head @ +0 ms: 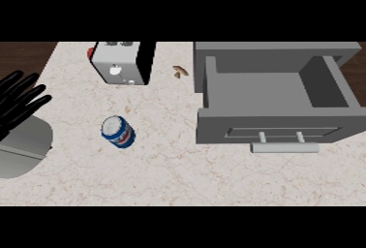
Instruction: Pick up the can, place it into the drawer and close the drawer
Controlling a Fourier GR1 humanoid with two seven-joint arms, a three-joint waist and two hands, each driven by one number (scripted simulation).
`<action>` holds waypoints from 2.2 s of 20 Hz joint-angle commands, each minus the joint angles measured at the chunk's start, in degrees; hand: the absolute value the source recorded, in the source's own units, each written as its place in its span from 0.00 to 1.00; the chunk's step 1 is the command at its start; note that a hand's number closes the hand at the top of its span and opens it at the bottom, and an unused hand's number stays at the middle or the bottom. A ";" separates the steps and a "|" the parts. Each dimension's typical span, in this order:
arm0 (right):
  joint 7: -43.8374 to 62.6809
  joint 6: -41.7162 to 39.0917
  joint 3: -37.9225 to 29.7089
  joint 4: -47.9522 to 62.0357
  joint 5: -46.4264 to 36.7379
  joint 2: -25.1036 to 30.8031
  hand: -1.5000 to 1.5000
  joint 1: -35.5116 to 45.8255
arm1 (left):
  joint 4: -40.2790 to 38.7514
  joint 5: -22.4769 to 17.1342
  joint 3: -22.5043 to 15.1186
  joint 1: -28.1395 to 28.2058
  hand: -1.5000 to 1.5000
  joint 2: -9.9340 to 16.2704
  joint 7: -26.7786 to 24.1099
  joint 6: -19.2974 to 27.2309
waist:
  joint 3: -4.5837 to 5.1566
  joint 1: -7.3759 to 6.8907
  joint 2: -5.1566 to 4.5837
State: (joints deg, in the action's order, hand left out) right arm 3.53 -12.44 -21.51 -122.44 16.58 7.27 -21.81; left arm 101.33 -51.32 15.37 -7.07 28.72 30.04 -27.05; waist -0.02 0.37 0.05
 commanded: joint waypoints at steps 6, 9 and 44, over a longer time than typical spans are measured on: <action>0.76 -3.86 -3.27 -2.80 1.67 -1.73 0.00 -2.80 | -11.77 6.05 -2.95 -7.12 0.00 -4.30 -1.36 -0.55 | 0.03 0.31 -0.09; 0.64 -6.03 -7.21 -0.60 5.15 -0.90 0.00 -2.54 | -11.99 8.99 -3.34 -6.55 0.00 -5.19 -2.24 -1.05 | 0.02 0.11 -0.04; 6.40 -16.47 -19.49 -2.63 12.76 -2.12 0.00 -2.29 | -60.79 43.88 -4.95 -15.67 0.00 -10.98 -46.80 -4.50 | 0.06 0.43 -0.13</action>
State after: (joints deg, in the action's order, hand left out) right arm 8.71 -27.53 -38.43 -124.74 26.63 4.26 -23.42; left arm 47.36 -9.16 9.89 -20.07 16.88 -12.74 -30.31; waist 0.04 0.71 -0.09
